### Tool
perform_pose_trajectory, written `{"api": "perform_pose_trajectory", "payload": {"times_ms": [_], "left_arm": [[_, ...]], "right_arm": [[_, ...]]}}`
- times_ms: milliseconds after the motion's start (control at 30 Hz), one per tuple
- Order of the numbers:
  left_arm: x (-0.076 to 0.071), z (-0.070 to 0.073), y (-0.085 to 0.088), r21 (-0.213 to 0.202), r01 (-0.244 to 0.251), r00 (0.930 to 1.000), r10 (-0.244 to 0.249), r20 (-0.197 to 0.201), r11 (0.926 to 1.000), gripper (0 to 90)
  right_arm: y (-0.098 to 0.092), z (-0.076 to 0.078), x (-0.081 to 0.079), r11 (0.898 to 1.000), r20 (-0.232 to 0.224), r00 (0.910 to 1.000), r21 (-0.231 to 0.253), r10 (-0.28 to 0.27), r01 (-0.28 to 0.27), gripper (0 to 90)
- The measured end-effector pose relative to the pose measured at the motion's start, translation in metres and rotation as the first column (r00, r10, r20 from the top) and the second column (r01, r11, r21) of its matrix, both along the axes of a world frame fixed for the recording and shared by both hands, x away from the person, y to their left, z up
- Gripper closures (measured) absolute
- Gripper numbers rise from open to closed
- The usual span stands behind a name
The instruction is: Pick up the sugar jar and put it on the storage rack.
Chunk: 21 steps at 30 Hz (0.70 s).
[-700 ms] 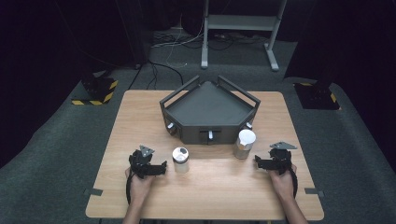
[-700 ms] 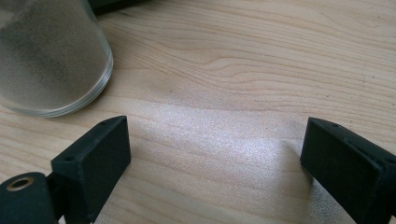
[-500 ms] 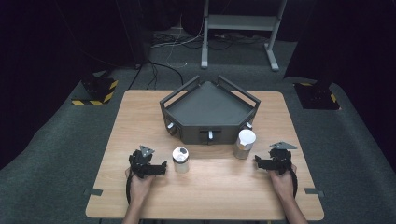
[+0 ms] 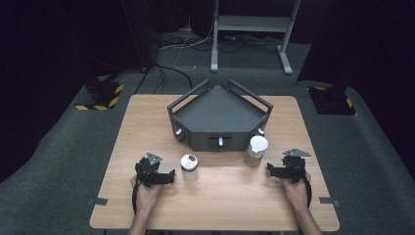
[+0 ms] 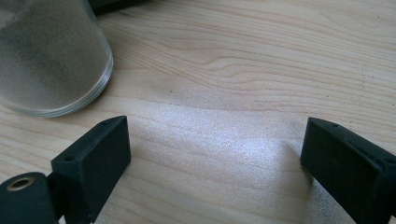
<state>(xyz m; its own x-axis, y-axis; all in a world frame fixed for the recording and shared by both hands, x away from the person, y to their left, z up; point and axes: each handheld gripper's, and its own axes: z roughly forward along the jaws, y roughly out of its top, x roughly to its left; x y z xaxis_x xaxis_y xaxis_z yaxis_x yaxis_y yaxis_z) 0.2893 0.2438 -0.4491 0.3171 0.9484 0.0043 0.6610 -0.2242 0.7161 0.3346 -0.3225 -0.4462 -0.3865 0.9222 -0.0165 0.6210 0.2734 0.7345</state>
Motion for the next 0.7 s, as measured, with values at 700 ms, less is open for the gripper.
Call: {"api": "perform_pose_trajectory", "payload": {"times_ms": [700], "left_arm": [[-0.010,0.000,0.002,-0.012,0.038,0.9992,-0.038,0.009,0.9992,0.5]], "right_arm": [[0.000,0.000,0.000,1.000,0.000,1.0000,0.000,0.000,0.000,8.1]]}}
